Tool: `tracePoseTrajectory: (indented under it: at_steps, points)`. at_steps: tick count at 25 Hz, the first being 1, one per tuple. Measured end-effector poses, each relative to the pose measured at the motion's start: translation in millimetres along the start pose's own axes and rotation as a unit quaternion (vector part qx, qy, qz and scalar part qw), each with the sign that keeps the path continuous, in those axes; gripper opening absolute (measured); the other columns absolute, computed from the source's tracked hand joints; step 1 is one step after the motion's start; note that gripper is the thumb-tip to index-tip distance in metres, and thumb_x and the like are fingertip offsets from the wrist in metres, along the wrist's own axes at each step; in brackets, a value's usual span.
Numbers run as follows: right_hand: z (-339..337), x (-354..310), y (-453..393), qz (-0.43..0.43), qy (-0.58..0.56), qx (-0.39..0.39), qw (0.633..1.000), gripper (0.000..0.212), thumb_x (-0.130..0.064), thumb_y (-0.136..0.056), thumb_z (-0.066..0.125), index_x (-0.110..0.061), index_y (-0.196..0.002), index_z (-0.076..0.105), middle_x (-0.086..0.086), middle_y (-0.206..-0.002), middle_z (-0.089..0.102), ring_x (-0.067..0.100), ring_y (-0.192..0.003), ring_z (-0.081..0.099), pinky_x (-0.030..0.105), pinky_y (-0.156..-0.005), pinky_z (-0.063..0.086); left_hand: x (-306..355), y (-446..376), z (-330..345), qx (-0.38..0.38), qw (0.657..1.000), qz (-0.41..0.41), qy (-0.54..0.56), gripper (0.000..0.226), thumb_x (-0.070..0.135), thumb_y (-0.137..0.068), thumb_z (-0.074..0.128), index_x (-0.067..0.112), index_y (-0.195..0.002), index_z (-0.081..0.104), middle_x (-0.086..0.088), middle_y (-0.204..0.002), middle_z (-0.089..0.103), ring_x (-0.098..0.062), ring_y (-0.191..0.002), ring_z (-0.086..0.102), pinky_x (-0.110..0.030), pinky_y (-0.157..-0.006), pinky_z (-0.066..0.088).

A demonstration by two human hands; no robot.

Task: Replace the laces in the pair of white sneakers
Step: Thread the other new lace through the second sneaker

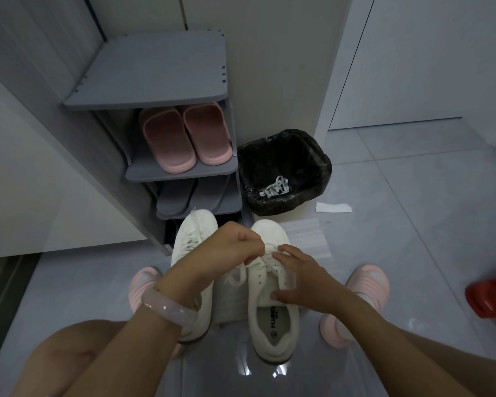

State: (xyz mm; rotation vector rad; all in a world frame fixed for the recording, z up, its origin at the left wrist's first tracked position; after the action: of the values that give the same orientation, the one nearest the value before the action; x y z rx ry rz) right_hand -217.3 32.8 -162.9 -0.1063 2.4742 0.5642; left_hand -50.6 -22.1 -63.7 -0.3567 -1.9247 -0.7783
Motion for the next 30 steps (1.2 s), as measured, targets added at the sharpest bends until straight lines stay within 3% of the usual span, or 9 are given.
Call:
tracePoseTrajectory:
  at_steps: [9, 14, 16, 19, 22, 24, 26, 28, 30]
  points:
    - [1, 4, -1, 0.006, 0.008, -0.003, 1.000, 0.089, -0.052, -0.074, 0.069, -0.026, -0.147, 0.024, -0.010, -0.155, 0.013, 0.017, -0.141, 0.018, 0.041, -0.113, 0.027, 6, 9, 4, -0.194, 0.980, 0.040, 0.003, 0.035, 0.015, -0.077, 0.054, 0.021, -0.043, 0.050, 0.007, -0.044, 0.044, -0.002, -0.045, 0.036, -0.012, -0.051, 0.032]
    - [-6, -16, 4, -0.069, -0.104, 0.058, 0.991, 0.040, -0.043, -0.079, 0.061, -0.022, -0.113, 0.063, -0.006, -0.122, 0.055, 0.007, -0.114, 0.050, 0.030, -0.097, 0.041, 3, -3, 3, -0.042, 0.998, 0.042, 0.025, 0.016, 0.014, -0.093, 0.052, 0.018, -0.086, 0.066, 0.007, -0.068, 0.058, -0.002, -0.060, 0.051, -0.013, -0.056, 0.040]
    - [-24, -30, 9, -0.048, -0.288, 0.094, 0.952, 0.011, -0.017, -0.091, 0.056, -0.012, -0.087, 0.065, -0.005, -0.085, 0.066, 0.003, -0.081, 0.062, 0.024, -0.080, 0.047, -4, -10, 1, 0.040, 0.995, 0.056, 0.069, 0.023, 0.012, -0.092, 0.053, 0.030, -0.102, 0.061, 0.007, -0.092, 0.061, -0.007, -0.078, 0.057, -0.019, -0.070, 0.046]
    - [-59, -29, 17, 0.032, -0.520, 0.242, 0.819, 0.022, -0.010, -0.096, 0.045, -0.010, -0.077, 0.056, -0.004, -0.048, 0.053, 0.009, -0.051, 0.056, 0.026, -0.068, 0.048, -21, -21, -4, 0.151, 0.981, 0.063, -0.108, 0.037, 0.005, -0.088, 0.054, 0.024, -0.120, 0.055, 0.002, -0.122, 0.051, -0.013, -0.114, 0.049, -0.024, -0.097, 0.038]
    - [-88, -15, 25, 0.082, -0.598, 0.353, 0.715, 0.020, -0.008, -0.095, 0.044, -0.012, -0.079, 0.056, -0.007, -0.040, 0.036, 0.007, -0.040, 0.042, 0.027, -0.065, 0.045, -49, -28, 8, 0.062, 0.946, -0.057, -0.314, 0.051, 0.009, -0.088, 0.047, 0.017, -0.137, 0.036, -0.004, -0.139, 0.040, -0.023, -0.128, 0.040, -0.039, -0.109, 0.030]
    - [-96, -7, 28, 0.158, -0.539, 0.346, 0.751, 0.020, -0.009, -0.093, 0.047, -0.010, -0.078, 0.060, -0.001, -0.047, 0.040, 0.012, -0.043, 0.044, 0.031, -0.067, 0.047, -65, -26, 23, -0.053, 0.901, -0.128, -0.411, 0.047, 0.018, -0.092, 0.041, 0.019, -0.138, 0.030, -0.005, -0.137, 0.044, -0.024, -0.128, 0.040, -0.047, -0.114, 0.017]
    - [-92, 5, 28, 0.253, -0.302, 0.241, 0.887, 0.022, -0.016, -0.092, 0.050, -0.004, -0.084, 0.066, 0.006, -0.062, 0.057, 0.019, -0.058, 0.056, 0.034, -0.073, 0.050, -65, -22, 28, -0.077, 0.872, -0.137, -0.463, 0.031, 0.023, -0.095, 0.037, 0.015, -0.124, 0.042, -0.006, -0.125, 0.054, -0.025, -0.119, 0.047, -0.045, -0.109, 0.020]
    - [-80, 11, 27, 0.278, 0.002, 0.115, 0.954, 0.029, -0.027, -0.092, 0.052, -0.004, -0.101, 0.066, 0.011, -0.097, 0.067, 0.025, -0.090, 0.061, 0.034, -0.086, 0.047, -48, -21, 21, -0.017, 0.878, -0.076, -0.473, 0.024, 0.023, -0.096, 0.036, 0.013, -0.110, 0.054, -0.005, -0.114, 0.059, -0.024, -0.111, 0.052, -0.036, -0.097, 0.031]
    - [-66, 1, 22, 0.207, 0.088, 0.090, 0.970, 0.039, -0.032, -0.090, 0.055, -0.011, -0.123, 0.056, 0.008, -0.127, 0.055, 0.023, -0.114, 0.052, 0.030, -0.095, 0.040, -28, -19, 7, 0.073, 0.912, 0.009, -0.404, 0.022, 0.020, -0.095, 0.042, 0.013, -0.105, 0.060, 0.000, -0.099, 0.061, -0.021, -0.099, 0.055, -0.029, -0.083, 0.034]
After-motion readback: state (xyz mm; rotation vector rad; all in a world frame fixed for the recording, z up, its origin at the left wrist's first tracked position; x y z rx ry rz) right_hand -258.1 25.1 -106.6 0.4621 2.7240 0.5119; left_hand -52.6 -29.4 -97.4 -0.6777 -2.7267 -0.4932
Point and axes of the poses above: each hand's wrist, its own y-axis away from the middle knuckle, its own z-axis out of the palm, x = y × z, the point moved 1 cm from there along -y, towards the middle knuckle
